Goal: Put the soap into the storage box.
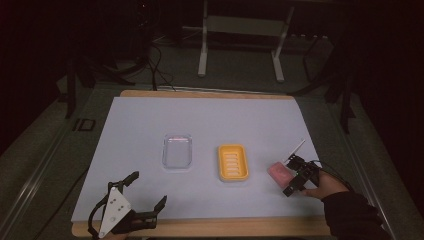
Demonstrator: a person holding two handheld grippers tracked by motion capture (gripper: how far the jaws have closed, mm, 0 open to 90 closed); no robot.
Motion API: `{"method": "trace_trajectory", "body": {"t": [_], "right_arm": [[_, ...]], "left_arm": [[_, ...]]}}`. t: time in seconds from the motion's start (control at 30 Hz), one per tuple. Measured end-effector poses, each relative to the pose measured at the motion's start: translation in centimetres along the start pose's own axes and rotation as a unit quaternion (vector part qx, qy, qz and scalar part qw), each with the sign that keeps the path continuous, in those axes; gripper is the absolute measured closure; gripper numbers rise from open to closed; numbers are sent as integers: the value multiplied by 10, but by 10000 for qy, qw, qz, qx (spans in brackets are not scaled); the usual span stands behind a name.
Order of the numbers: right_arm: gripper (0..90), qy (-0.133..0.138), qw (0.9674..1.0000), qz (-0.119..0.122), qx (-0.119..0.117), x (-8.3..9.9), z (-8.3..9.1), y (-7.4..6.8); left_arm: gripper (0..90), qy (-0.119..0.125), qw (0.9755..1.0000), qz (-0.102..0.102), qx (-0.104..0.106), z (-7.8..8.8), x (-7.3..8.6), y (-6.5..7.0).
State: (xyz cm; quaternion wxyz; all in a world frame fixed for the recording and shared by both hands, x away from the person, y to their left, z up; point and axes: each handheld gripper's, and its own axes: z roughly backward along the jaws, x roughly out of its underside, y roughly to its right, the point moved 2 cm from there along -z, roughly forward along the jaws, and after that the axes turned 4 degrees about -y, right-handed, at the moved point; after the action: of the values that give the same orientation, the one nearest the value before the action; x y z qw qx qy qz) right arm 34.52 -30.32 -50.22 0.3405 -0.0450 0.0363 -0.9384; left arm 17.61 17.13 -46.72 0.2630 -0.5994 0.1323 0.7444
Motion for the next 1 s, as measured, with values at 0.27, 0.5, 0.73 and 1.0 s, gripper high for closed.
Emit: {"method": "trace_trajectory", "body": {"t": [0.27,0.5,0.73,1.0], "right_arm": [[200,318,9995,26,66,-16,5,2],[226,520,9985,139,104,-30,5,2],[253,638,9978,133,121,-36,4,5],[306,527,9981,173,257,-41,-6,5]], "left_arm": [[19,2,10000,8,11,0,0,0],[20,-3,10000,11,19,0,0,0],[20,-2,10000,10,20,0,0,0],[20,-12,10000,21,38,-1,0,0]]}}
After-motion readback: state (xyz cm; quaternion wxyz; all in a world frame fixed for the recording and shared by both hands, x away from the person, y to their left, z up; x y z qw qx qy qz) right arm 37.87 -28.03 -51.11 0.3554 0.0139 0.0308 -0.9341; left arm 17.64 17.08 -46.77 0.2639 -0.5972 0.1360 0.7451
